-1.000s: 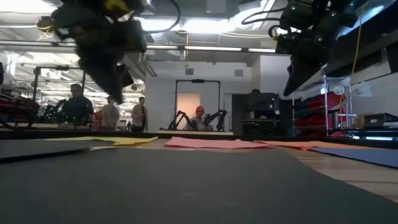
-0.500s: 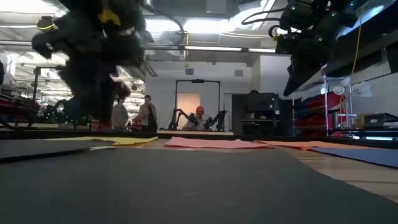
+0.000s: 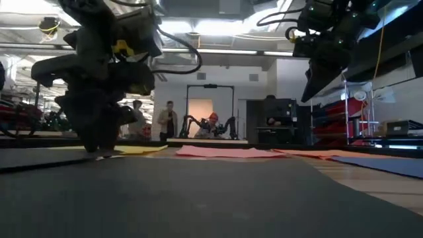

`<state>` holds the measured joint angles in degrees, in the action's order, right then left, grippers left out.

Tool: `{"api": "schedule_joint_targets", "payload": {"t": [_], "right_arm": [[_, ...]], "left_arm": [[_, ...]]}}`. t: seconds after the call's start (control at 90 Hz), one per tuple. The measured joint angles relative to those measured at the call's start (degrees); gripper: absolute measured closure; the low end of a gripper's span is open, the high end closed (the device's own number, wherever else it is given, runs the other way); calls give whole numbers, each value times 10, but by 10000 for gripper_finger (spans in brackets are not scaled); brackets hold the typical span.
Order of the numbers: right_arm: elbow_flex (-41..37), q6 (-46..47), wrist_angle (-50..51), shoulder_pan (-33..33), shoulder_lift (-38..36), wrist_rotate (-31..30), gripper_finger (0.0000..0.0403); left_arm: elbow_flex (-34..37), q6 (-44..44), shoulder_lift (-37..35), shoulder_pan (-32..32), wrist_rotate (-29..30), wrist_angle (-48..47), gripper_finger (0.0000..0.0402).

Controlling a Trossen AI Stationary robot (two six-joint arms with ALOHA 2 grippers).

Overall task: Organize paper
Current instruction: Stack the black paper on the top of the black paper

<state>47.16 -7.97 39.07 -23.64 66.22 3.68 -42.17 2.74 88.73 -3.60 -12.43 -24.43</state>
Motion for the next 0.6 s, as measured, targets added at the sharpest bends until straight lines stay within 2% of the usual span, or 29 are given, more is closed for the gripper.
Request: {"api": "schedule_joint_targets", "payload": {"t": [0.1,0.2,0.4,0.6], "right_arm": [[0,0,0,0,0,0,256],[0,0,0,0,0,0,256],[0,0,0,0,0,0,256],[0,0,0,0,0,0,256]], "left_arm": [[0,-2,2,0,2,-2,251],[0,8,2,0,12,-2,279],[-6,16,2,0,12,-11,388],[-49,16,2,1,11,-38,401]]}}
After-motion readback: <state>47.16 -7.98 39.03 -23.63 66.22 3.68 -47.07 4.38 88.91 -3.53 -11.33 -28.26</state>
